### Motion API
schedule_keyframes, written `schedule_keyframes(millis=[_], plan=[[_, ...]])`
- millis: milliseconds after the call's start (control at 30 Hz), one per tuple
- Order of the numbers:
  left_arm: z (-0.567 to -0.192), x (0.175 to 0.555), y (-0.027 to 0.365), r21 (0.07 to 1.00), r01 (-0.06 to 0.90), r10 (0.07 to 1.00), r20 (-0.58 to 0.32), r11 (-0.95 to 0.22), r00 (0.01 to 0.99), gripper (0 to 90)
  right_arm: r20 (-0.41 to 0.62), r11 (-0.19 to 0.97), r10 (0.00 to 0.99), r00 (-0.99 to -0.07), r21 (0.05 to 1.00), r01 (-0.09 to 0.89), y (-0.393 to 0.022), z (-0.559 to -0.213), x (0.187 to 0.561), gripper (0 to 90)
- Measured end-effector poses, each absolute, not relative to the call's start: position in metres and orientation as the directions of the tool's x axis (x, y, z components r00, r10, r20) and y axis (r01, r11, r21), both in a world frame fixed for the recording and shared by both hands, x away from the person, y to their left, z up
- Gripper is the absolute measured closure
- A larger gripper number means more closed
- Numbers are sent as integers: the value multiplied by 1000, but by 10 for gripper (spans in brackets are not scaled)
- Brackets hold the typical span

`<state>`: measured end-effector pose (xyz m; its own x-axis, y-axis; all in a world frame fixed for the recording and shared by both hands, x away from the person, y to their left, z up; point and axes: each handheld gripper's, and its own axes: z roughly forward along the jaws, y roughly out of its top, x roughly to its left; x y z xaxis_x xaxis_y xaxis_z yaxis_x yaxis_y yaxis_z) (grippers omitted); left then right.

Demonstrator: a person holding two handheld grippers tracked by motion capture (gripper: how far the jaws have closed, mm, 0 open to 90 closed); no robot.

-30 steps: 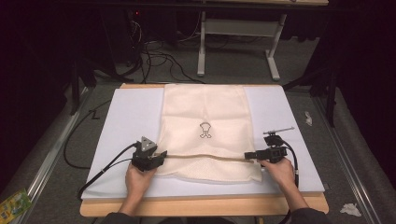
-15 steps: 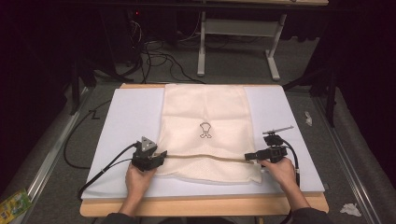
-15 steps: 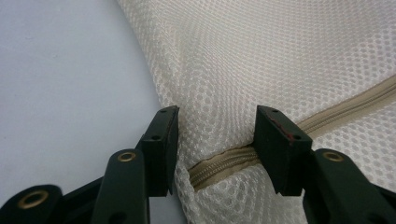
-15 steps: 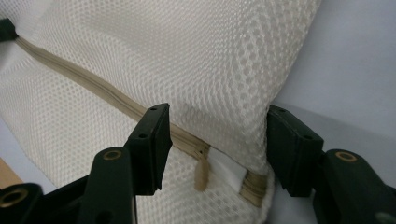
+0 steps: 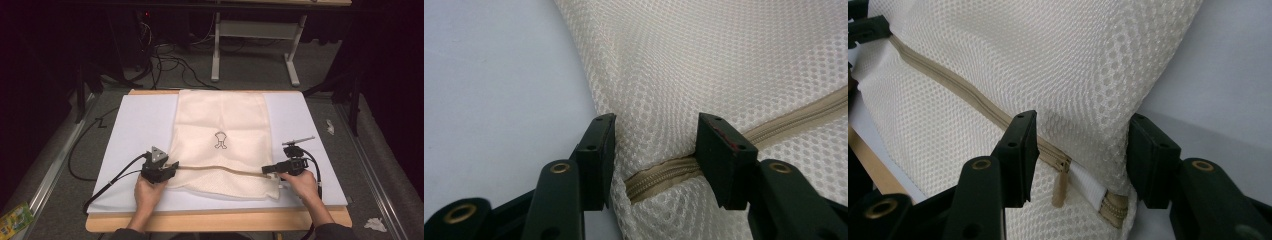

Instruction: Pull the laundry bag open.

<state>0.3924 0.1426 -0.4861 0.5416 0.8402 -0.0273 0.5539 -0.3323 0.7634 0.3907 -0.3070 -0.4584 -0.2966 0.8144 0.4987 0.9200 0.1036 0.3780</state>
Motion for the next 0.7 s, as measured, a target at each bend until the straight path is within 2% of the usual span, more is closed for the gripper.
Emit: schedule_keyframes(millis=[200,233,267,333,367,400,433,700], plan=[[-486,392,143,763,555,841,-27,-332,541,510,501,120,805,-316,384,915,-299,-460,395,570],[-486,392,142,763,555,841,-28,-331,540,510,499,135,802,-327,381,915,-302,-460,392,629],[-486,392,142,763,555,841,-28,-331,540,510,499,135,802,-327,381,915,-302,-460,392,629],[-486,392,142,763,556,842,-28,-331,539,511,502,136,800,-328,380,915,-305,-462,390,683],[-486,393,142,762,557,842,-30,-330,539,511,499,146,797,-340,386,911,-306,-463,390,751],[-486,393,142,762,557,842,-30,-330,539,511,499,146,797,-340,386,911,-306,-463,390,751],[-486,393,143,761,559,841,-32,-330,539,511,498,157,790,-357,398,904,-305,-463,390,815],[-482,398,146,741,589,836,-68,-323,544,498,497,162,772,-396,448,879,-306,-452,387,862]])
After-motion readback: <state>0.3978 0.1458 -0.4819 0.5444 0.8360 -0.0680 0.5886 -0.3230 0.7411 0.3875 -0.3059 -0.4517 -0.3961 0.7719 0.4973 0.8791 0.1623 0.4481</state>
